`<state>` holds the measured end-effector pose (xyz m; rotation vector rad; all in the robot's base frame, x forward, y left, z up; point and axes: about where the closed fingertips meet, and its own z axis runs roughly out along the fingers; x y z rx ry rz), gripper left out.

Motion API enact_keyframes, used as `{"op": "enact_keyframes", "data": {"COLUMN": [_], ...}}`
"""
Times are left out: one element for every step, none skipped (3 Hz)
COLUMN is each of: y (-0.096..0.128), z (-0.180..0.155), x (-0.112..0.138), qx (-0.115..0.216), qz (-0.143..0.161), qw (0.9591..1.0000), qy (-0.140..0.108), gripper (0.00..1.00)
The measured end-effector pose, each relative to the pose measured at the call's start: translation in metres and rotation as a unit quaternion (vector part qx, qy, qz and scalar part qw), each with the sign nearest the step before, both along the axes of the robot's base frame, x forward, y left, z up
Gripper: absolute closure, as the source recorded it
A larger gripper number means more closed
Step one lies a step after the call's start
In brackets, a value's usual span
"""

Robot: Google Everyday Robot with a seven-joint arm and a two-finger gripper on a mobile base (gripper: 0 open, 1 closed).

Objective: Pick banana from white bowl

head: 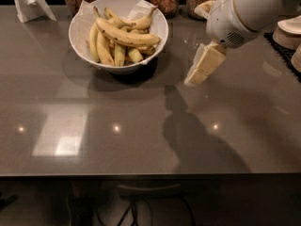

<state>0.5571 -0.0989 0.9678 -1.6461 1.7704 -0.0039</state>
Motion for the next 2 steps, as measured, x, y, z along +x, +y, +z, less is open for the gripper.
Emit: {"op": "enact_keyframes", "data": {"y": [0.016, 0.034], "z": [-0.020, -0.036], "x": [0.035, 0.070], "qx": [0.014, 0.029], "qz": [0.004, 0.000], "qw": [0.9997, 0.9990], "qy": [-0.021, -0.033], "gripper": [0.00, 0.00]}}
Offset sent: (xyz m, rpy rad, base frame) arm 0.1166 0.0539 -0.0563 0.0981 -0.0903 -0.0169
